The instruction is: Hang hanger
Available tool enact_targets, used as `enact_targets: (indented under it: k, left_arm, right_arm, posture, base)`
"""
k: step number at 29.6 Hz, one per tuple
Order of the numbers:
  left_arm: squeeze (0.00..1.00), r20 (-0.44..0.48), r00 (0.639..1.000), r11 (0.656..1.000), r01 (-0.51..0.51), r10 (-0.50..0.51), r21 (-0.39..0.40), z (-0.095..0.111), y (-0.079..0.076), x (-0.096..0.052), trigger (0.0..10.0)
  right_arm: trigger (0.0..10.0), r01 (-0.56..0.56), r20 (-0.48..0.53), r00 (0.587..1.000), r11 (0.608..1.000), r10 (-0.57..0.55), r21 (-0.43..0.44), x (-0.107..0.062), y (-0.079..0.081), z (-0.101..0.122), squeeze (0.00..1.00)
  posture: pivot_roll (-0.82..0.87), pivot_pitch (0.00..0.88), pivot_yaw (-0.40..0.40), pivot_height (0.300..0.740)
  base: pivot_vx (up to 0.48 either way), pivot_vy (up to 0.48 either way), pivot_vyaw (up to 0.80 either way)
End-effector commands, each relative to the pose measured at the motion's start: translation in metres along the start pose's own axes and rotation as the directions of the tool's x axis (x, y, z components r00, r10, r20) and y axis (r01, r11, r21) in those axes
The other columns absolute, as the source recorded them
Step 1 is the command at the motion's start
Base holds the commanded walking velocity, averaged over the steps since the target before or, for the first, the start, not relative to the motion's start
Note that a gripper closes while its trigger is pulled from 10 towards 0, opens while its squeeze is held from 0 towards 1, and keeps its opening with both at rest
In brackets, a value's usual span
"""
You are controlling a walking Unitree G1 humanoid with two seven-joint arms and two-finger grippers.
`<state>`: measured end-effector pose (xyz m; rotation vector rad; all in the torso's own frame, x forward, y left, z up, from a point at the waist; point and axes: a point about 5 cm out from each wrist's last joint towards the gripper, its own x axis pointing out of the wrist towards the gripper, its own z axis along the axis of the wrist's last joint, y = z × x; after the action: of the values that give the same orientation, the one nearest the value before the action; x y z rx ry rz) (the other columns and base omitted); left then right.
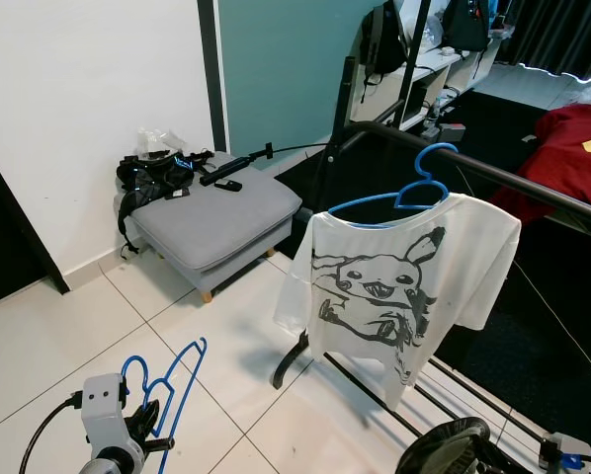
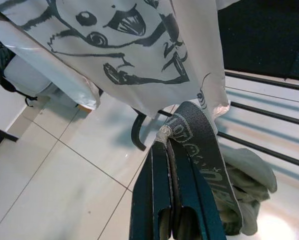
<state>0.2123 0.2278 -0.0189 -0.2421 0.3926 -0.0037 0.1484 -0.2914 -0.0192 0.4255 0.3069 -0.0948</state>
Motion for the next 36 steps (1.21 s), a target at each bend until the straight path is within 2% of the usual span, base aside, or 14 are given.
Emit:
enact_targets:
  k: [1, 36]
  left_arm:
    - [0.00, -0.016, 1.000, 1.000, 0.005, -0.005, -0.008, -0.0044, -0.0038, -0.0009, 10.0]
    - [0.00, -0.023, 1.000, 1.000, 0.002, -0.002, -0.011, -0.0007, -0.0054, -0.0007, 10.0]
  right_arm:
    - [10.0, 0.010, -0.006, 1.000, 1.000, -0.010, 0.022, -0.0022, 0.0005, -0.0034, 0.00]
    - [10.0, 0.008, -0.019, 1.000, 0.999, -0.008, 0.032, -0.0004, 0.0014, -0.0025, 0.00]
  posture:
    - [0.03, 0.088, -0.046, 0.740]
    - [0.04, 0.081, -0.041, 0.740]
  base:
    - [0.000, 0.000, 0.00]
    - [0.000, 0.000, 0.00]
